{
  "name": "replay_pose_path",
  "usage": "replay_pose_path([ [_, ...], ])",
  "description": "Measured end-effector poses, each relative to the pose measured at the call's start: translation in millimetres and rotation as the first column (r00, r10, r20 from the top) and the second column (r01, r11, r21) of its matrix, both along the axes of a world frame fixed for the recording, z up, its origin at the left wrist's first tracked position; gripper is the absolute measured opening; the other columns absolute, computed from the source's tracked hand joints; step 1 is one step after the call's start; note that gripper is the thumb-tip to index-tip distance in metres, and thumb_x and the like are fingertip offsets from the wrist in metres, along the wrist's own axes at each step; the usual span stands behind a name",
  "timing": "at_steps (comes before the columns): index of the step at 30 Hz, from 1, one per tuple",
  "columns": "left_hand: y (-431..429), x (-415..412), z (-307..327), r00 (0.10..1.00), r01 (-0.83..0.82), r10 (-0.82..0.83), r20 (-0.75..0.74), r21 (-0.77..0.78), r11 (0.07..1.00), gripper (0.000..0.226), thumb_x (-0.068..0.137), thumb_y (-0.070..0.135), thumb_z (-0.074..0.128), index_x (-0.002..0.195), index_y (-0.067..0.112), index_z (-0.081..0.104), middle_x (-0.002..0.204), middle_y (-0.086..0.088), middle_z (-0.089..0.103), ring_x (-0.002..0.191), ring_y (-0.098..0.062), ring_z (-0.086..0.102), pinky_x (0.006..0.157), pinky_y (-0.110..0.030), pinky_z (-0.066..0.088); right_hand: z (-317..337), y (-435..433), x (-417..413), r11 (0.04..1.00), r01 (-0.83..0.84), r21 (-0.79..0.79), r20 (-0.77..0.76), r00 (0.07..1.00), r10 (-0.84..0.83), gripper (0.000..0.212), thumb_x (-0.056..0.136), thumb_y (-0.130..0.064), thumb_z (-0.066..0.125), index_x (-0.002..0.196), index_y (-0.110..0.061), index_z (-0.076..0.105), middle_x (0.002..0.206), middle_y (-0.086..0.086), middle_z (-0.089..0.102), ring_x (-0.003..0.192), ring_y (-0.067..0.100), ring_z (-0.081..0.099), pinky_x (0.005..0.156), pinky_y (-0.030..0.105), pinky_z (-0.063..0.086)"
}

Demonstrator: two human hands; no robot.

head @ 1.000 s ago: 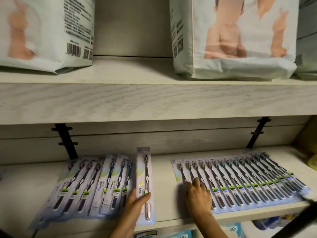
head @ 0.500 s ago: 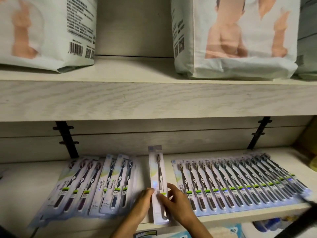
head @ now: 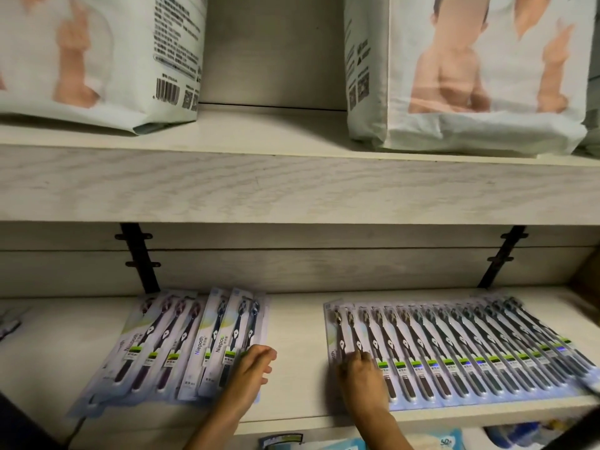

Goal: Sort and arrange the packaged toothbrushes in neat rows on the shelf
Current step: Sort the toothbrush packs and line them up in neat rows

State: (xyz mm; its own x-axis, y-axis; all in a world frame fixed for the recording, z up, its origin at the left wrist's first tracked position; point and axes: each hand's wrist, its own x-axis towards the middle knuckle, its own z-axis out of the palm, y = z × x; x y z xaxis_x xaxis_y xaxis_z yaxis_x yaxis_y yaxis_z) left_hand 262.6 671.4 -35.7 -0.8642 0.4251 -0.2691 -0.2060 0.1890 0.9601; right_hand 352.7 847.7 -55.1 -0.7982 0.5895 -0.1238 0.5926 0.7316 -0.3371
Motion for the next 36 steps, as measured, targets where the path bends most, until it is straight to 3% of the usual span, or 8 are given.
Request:
replay_pose_path([
  [6, -5, 4, 4, 1.0, 0.013, -0.013, -0.01, 0.027, 1.0, 0.019, 0.074, 0.031, 0.052, 0.078, 0.013, 0.058, 0.087, -0.005, 0.06, 0.072, -0.016, 0.052, 0.061, -0.022, 0.041, 1, -3, 5, 0.998, 0.026, 0.049, 0.044, 0.999, -0.029, 0.039, 0.096, -0.008, 0.04, 0.134, -0.012, 0.037, 0.142, 0.011, 0.028, 0.11, 0.021, 0.056, 0.089, 0.027, 0.049],
  [10, -15, 2, -2, 0.998, 0.041, -0.044, -0.04, -0.068, 0.997, 0.016, 0.094, 0.012, 0.049, 0.079, 0.013, 0.056, 0.084, -0.006, 0.061, 0.067, -0.014, 0.051, 0.059, -0.022, 0.039, 2, 0, 8, 0.999, 0.02, 0.031, 0.033, 0.999, -0.021, 0.044, 0.094, -0.012, 0.049, 0.136, -0.013, 0.035, 0.142, 0.009, 0.029, 0.109, 0.018, 0.059, 0.095, 0.029, 0.05],
  [13, -24, 0, -8, 0.99, -0.015, -0.012, -0.142, -0.192, 0.981, 0.021, 0.093, 0.007, 0.05, 0.074, 0.016, 0.054, 0.078, -0.007, 0.06, 0.064, -0.015, 0.051, 0.063, -0.027, 0.04, 4, 2, 9, 1.0, 0.009, 0.014, 0.014, 1.0, -0.009, 0.047, 0.094, -0.017, 0.052, 0.137, -0.014, 0.033, 0.143, 0.01, 0.028, 0.108, 0.017, 0.059, 0.094, 0.028, 0.051],
  [17, -27, -7, -4, 0.861, -0.201, -0.091, -0.5, -0.5, 0.843, 0.006, 0.09, 0.021, 0.054, 0.084, 0.018, 0.055, 0.093, -0.002, 0.063, 0.086, -0.014, 0.058, 0.078, -0.026, 0.049, 14, 1, 11, 0.998, -0.058, -0.005, -0.064, 0.996, 0.058, 0.045, 0.095, -0.029, 0.048, 0.136, -0.02, 0.033, 0.139, 0.005, 0.031, 0.106, 0.014, 0.059, 0.092, 0.027, 0.051],
  [19, -20, -10, -1, 0.799, -0.257, -0.211, -0.563, -0.637, 0.726, 0.019, 0.092, 0.029, 0.048, 0.102, 0.015, 0.055, 0.108, -0.002, 0.057, 0.103, -0.016, 0.052, 0.088, -0.026, 0.044, 17, -4, 12, 0.995, -0.104, -0.008, -0.115, 0.988, 0.102, 0.039, 0.097, -0.031, 0.045, 0.134, -0.024, 0.035, 0.135, 0.001, 0.034, 0.105, 0.014, 0.059, 0.09, 0.028, 0.051],
  [25, -30, -24, -6, 0.818, -0.363, -0.252, -0.517, -0.804, 0.472, 0.048, 0.095, 0.041, 0.039, 0.13, 0.009, 0.04, 0.132, -0.008, 0.046, 0.123, -0.019, 0.041, 0.101, -0.027, 0.038, 21, -19, 16, 0.98, -0.198, 0.0, -0.203, 0.96, 0.194, 0.031, 0.095, -0.04, 0.045, 0.125, -0.032, 0.045, 0.126, -0.006, 0.041, 0.103, 0.011, 0.059, 0.081, 0.028, 0.05],
  [33, -29, -25, -9, 0.87, -0.336, -0.186, -0.456, -0.826, 0.453, 0.055, 0.083, 0.03, 0.063, 0.129, 0.009, 0.042, 0.131, -0.008, 0.044, 0.12, -0.019, 0.046, 0.092, -0.024, 0.048, 19, -25, 19, 0.966, -0.249, -0.07, -0.206, 0.951, 0.23, 0.028, 0.092, -0.035, 0.05, 0.12, -0.035, 0.048, 0.109, -0.015, 0.033, 0.104, 0.009, 0.057, 0.083, 0.025, 0.05],
  [36, -28, -26, -7, 0.879, -0.344, -0.146, -0.454, -0.816, 0.465, 0.056, 0.082, 0.031, 0.066, 0.127, 0.007, 0.042, 0.128, -0.009, 0.048, 0.117, -0.02, 0.048, 0.09, -0.023, 0.048, 20, -26, 20, 0.966, -0.245, -0.08, -0.232, 0.947, 0.221, 0.028, 0.091, -0.034, 0.052, 0.119, -0.035, 0.051, 0.116, -0.013, 0.04, 0.104, 0.009, 0.058, 0.081, 0.026, 0.049],
])
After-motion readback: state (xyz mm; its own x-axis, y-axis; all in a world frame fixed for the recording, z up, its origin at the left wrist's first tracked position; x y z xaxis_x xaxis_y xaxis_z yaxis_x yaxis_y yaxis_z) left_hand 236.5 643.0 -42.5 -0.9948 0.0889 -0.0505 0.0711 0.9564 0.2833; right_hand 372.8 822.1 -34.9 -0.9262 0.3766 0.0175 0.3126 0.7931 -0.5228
